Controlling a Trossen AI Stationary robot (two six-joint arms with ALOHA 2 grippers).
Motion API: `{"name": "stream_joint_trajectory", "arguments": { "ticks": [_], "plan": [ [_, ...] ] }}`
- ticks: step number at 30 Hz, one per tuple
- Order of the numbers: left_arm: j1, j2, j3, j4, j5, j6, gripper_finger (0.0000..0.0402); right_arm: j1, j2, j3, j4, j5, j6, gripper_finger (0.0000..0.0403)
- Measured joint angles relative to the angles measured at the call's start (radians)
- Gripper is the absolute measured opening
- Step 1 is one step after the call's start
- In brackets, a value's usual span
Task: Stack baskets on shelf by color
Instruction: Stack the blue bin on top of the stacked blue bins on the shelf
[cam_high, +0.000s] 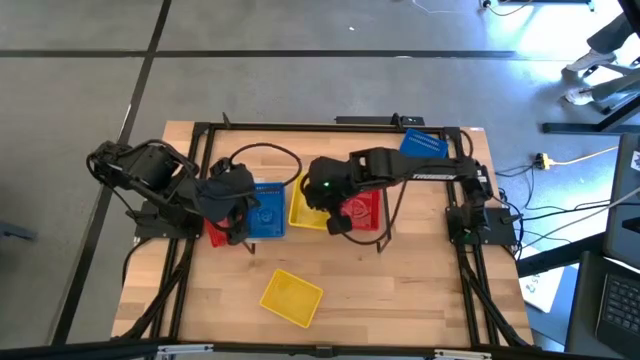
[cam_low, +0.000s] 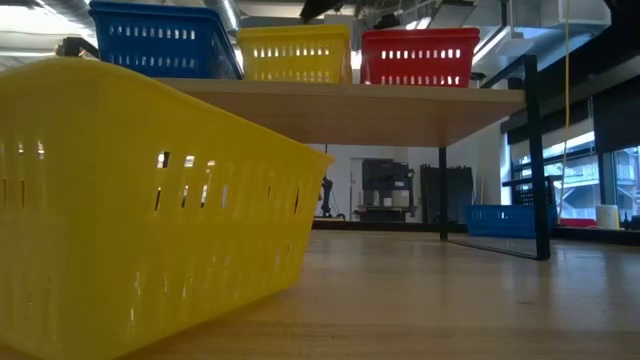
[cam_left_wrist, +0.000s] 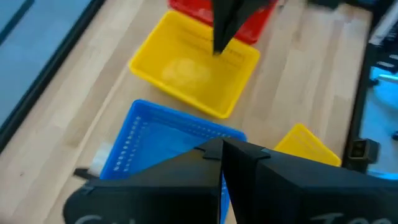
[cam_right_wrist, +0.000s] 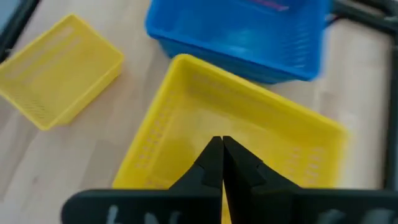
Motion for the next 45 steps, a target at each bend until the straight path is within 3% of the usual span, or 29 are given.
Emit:
{"name": "stream_joint_trajectory", "arguments": {
  "ticks": [9, 18, 23, 29, 35, 45],
  "plan": [
    [-0.064, 0.000, 0.000, -0.055, -0.107, -0.061, 0.0000, -0.011, -0.033, 0.111, -0.195, 0.179, 0.041, 0.0000],
    [-0.051, 0.000, 0.000, -0.133, -0.212, -0.143, 0.0000, -0.091, -0.153, 0.113, -0.447, 0.437, 0.241, 0.0000],
    [-0.010, -0.001, 0.000, -0.136, -0.214, -0.162, 0.0000, -0.157, -0.257, 0.050, -0.443, 0.479, 0.315, 0.0000],
    [0.026, -0.001, 0.000, -0.136, -0.219, -0.162, 0.0000, -0.275, -0.445, -0.216, -0.451, 0.552, 0.534, 0.0000],
    [0.057, -0.001, 0.000, -0.136, -0.218, -0.158, 0.0000, -0.414, -0.607, -0.524, -0.402, 0.521, 0.707, 0.0000],
    [0.109, -0.001, 0.000, -0.131, -0.218, -0.162, 0.0000, -0.602, -0.625, -0.852, -0.223, 0.350, 0.551, 0.0033]
  ]
}}
